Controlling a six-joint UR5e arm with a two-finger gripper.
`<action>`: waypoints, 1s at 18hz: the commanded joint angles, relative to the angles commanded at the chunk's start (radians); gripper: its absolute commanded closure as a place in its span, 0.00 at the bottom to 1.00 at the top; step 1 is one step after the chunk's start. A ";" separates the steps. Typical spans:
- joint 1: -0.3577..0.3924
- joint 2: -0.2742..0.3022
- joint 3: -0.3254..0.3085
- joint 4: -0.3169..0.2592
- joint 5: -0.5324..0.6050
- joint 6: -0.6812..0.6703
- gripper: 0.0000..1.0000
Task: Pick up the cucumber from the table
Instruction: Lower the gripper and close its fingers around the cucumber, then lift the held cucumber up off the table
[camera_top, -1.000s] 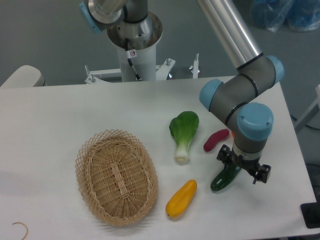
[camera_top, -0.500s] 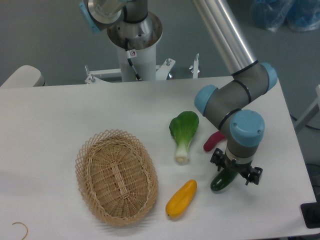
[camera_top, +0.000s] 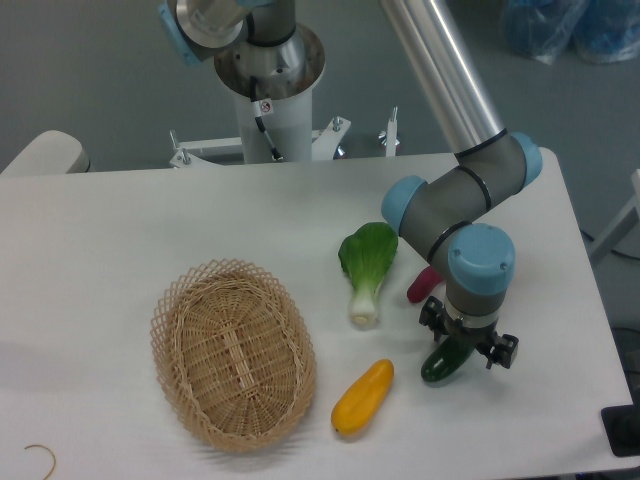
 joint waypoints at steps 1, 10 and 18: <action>0.002 0.000 0.000 0.000 0.000 0.000 0.40; -0.002 0.005 -0.002 -0.005 0.000 -0.003 0.65; -0.002 0.061 0.095 -0.058 0.000 0.015 0.64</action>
